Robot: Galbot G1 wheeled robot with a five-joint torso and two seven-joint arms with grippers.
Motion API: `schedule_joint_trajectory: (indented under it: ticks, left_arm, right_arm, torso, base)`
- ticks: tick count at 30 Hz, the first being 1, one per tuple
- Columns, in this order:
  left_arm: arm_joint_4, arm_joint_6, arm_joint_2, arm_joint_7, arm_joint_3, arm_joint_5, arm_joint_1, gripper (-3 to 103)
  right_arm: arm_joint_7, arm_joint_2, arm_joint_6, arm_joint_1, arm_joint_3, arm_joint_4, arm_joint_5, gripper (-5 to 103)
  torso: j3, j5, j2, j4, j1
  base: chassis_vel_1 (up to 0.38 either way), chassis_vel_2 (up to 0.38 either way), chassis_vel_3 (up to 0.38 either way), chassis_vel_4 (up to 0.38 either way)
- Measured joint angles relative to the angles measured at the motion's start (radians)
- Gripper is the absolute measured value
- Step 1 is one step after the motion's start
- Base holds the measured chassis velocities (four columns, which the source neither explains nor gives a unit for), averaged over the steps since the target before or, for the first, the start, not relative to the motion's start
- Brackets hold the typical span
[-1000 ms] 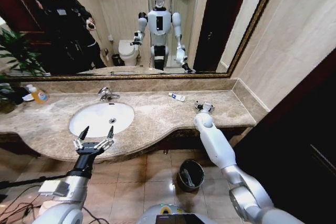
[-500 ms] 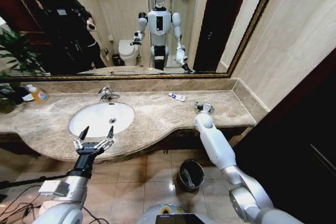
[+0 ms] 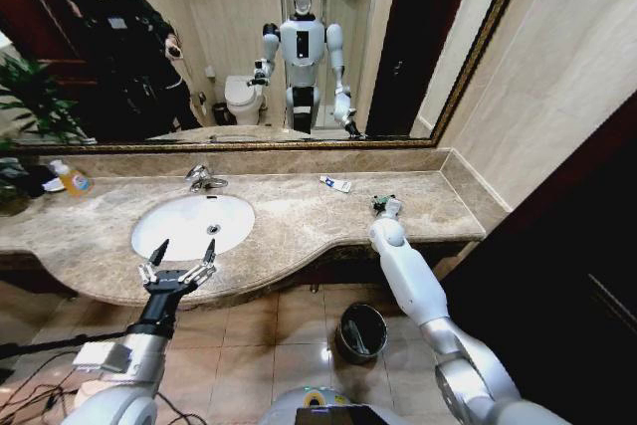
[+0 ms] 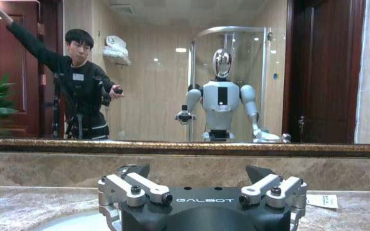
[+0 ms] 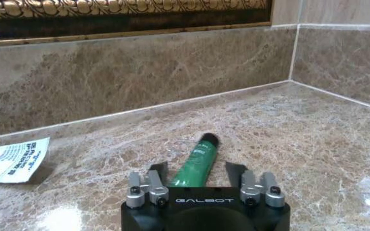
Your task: Pick up the trash from the sink and place it in the trash bin.
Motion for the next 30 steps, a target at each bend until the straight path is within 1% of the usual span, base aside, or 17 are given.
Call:
schedule_joint_trajectory:
  ticks: [4, 5, 7, 9, 12, 14, 15, 18, 22, 23, 25, 27, 28, 30]
  left_arm:
    - [0.000, 0.000, 0.000, 0.000, 0.000, 0.000, 0.000, 100]
    - [0.000, 0.000, 0.000, 0.000, 0.000, 0.000, 0.000, 100]
    - [0.000, 0.000, 0.000, 0.000, 0.000, 0.000, 0.000, 100]
    - [0.000, 0.000, 0.000, 0.000, 0.000, 0.000, 0.000, 100]
    - [0.000, 0.000, 0.000, 0.000, 0.000, 0.000, 0.000, 100]
    - [0.000, 0.000, 0.000, 0.000, 0.000, 0.000, 0.000, 100]
    - [0.000, 0.000, 0.000, 0.000, 0.000, 0.000, 0.000, 100]
    - [0.000, 0.000, 0.000, 0.000, 0.000, 0.000, 0.000, 100]
    - [0.000, 0.000, 0.000, 0.000, 0.000, 0.000, 0.000, 100]
    - [0.000, 0.000, 0.000, 0.000, 0.000, 0.000, 0.000, 100]
    - [0.000, 0.000, 0.000, 0.000, 0.000, 0.000, 0.000, 100]
    - [0.000, 0.000, 0.000, 0.000, 0.000, 0.000, 0.000, 100]
    - [0.000, 0.000, 0.000, 0.000, 0.000, 0.000, 0.000, 100]
    - [0.000, 0.000, 0.000, 0.000, 0.000, 0.000, 0.000, 100]
  right_arm:
    - [-0.009, 0.003, 0.005, -0.004, -0.004, 0.001, -0.015, 42]
    - [-0.009, 0.003, 0.005, -0.004, -0.004, 0.001, -0.015, 42]
    - [-0.013, 0.005, 0.009, -0.005, -0.006, 0.002, -0.029, 32]
    - [-0.016, 0.006, 0.010, -0.006, -0.007, 0.003, -0.034, 32]
    - [-0.023, 0.011, 0.014, -0.007, -0.009, 0.003, -0.048, 16]
    - [-0.025, 0.012, 0.017, -0.008, -0.009, 0.003, -0.051, 16]
    - [-0.028, 0.012, 0.021, -0.011, -0.009, 0.005, -0.059, 10]
    - [-0.036, 0.005, 0.026, -0.022, -0.009, 0.025, -0.069, 8]
    - [-0.077, -0.042, 0.026, -0.072, -0.009, 0.136, -0.070, 8]
    - [-0.077, -0.042, 0.026, -0.072, -0.009, 0.136, -0.070, 8]
    - [-0.107, -0.067, 0.026, -0.106, -0.001, 0.190, -0.079, 8]
    - [-0.150, -0.103, 0.036, -0.167, 0.012, 0.263, -0.110, 8]
    - [-0.150, -0.103, 0.036, -0.167, 0.012, 0.263, -0.110, 8]
    - [-0.177, -0.123, 0.042, -0.216, 0.018, 0.309, -0.117, 8]
  torso:
    - [0.000, 0.0001, 0.000, 0.0000, 0.000]
    - [0.000, 0.0001, 0.000, 0.0000, 0.000]
    - [0.000, 0.0001, 0.000, 0.0001, 0.000]
    - [0.000, 0.0001, 0.000, 0.0001, 0.000]
    - [0.000, 0.0000, 0.000, 0.0000, 0.000]
    - [0.000, 0.0001, 0.000, 0.0001, 0.000]
    - [0.000, 0.0001, 0.000, 0.0001, 0.000]
    - [0.000, 0.0003, 0.000, 0.0002, 0.000]
    - [0.000, 0.0002, 0.000, 0.0001, 0.000]
    - [0.000, 0.0002, 0.000, 0.0001, 0.000]
    - [0.000, 0.0004, 0.000, 0.0001, 0.000]
    - [0.000, 0.0002, 0.000, 0.0000, 0.000]
    - [0.000, 0.0002, 0.000, 0.0000, 0.000]
    - [0.000, 0.0004, 0.000, 0.0000, 0.000]
  base:
    - [0.000, 0.000, 0.000, 0.000]
    - [0.000, 0.000, 0.000, 0.000]
    - [0.000, 0.000, 0.000, 0.000]
    - [0.000, 0.000, 0.000, 0.000]
    - [0.000, 0.000, 0.000, 0.000]
    - [0.000, 0.000, 0.000, 0.000]
    - [0.000, 0.000, 0.000, 0.000]
    - [0.000, 0.000, 0.000, 0.000]
    - [0.000, 0.000, 0.000, 0.000]
    - [0.000, 0.000, 0.000, 0.000]
    - [0.000, 0.000, 0.000, 0.000]
    - [0.000, 0.000, 0.000, 0.000]
    - [0.000, 0.000, 0.000, 0.000]
    - [0.000, 0.000, 0.000, 0.000]
